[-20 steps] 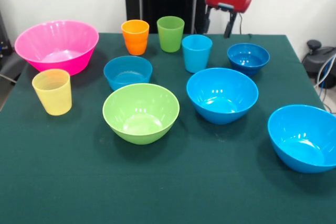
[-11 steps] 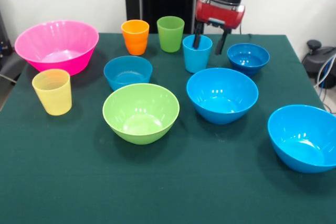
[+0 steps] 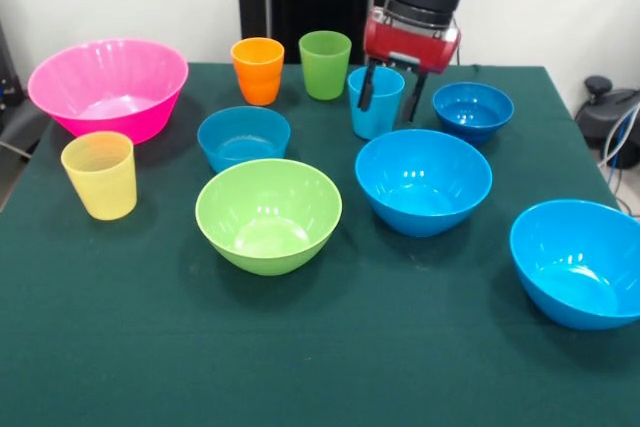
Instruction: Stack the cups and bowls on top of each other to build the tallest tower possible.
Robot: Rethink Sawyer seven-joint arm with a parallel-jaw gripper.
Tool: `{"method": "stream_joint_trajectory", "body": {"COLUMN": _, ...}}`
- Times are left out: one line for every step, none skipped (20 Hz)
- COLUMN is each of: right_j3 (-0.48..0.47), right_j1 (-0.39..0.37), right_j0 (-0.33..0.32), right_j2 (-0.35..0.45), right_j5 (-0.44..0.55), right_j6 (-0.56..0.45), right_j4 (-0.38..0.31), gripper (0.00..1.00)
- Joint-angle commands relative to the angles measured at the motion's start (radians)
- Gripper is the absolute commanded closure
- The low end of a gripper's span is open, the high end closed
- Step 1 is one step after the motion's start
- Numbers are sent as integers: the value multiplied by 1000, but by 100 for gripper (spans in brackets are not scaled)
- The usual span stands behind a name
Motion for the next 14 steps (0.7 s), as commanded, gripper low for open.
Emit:
{"method": "stream_joint_trajectory", "body": {"right_j3": -92, "right_j1": 112, "right_j0": -23, "right_j2": 34, "right_j5": 53, "right_j6": 33, "right_j4": -57, "gripper": 0}}
{"method": "stream_joint_trajectory", "body": {"right_j3": -97, "right_j1": 118, "right_j0": -27, "right_j2": 32, "right_j5": 50, "right_j6": 31, "right_j4": -59, "gripper": 0}}
{"method": "stream_joint_trajectory", "body": {"right_j3": -103, "right_j1": 126, "right_j0": -29, "right_j2": 28, "right_j5": 47, "right_j6": 29, "right_j4": -61, "gripper": 0}}
{"method": "stream_joint_trajectory", "body": {"right_j3": -104, "right_j1": 134, "right_j0": -31, "right_j2": 23, "right_j5": 34, "right_j6": 31, "right_j4": -65, "gripper": 0}}
{"method": "stream_joint_trajectory", "body": {"right_j3": -105, "right_j1": 143, "right_j0": -34, "right_j2": 19, "right_j5": 21, "right_j6": 32, "right_j4": -70, "gripper": 0}}
{"method": "stream_joint_trajectory", "body": {"right_j3": -108, "right_j1": 150, "right_j0": -37, "right_j2": 18, "right_j5": 17, "right_j6": 34, "right_j4": -72, "gripper": 0}}
{"method": "stream_joint_trajectory", "body": {"right_j3": -113, "right_j1": 157, "right_j0": -39, "right_j2": 17, "right_j5": 12, "right_j6": 36, "right_j4": -74, "gripper": 0}}
{"method": "stream_joint_trajectory", "body": {"right_j3": -111, "right_j1": 163, "right_j0": -37, "right_j2": 14, "right_j5": -1, "right_j6": 41, "right_j4": -78, "gripper": 0}}
{"method": "stream_joint_trajectory", "body": {"right_j3": -115, "right_j1": 171, "right_j0": -38, "right_j2": 11, "right_j5": -8, "right_j6": 43, "right_j4": -79, "gripper": 0}}
{"method": "stream_joint_trajectory", "body": {"right_j3": -123, "right_j1": 179, "right_j0": -36, "right_j2": 6, "right_j5": -14, "right_j6": 45, "right_j4": -79, "gripper": 0}}
{"method": "stream_joint_trajectory", "body": {"right_j3": -128, "right_j1": 186, "right_j0": -37, "right_j2": 4, "right_j5": -20, "right_j6": 47, "right_j4": -80, "gripper": 0}}
{"method": "stream_joint_trajectory", "body": {"right_j3": -133, "right_j1": 193, "right_j0": -38, "right_j2": 3, "right_j5": -26, "right_j6": 48, "right_j4": -80, "gripper": 0}}
{"method": "stream_joint_trajectory", "body": {"right_j3": -137, "right_j1": 199, "right_j0": -39, "right_j2": 1, "right_j5": -30, "right_j6": 49, "right_j4": -80, "gripper": 0}}
{"method": "stream_joint_trajectory", "body": {"right_j3": -139, "right_j1": 206, "right_j0": -41, "right_j2": 0, "right_j5": -35, "right_j6": 51, "right_j4": -80, "gripper": 0}}
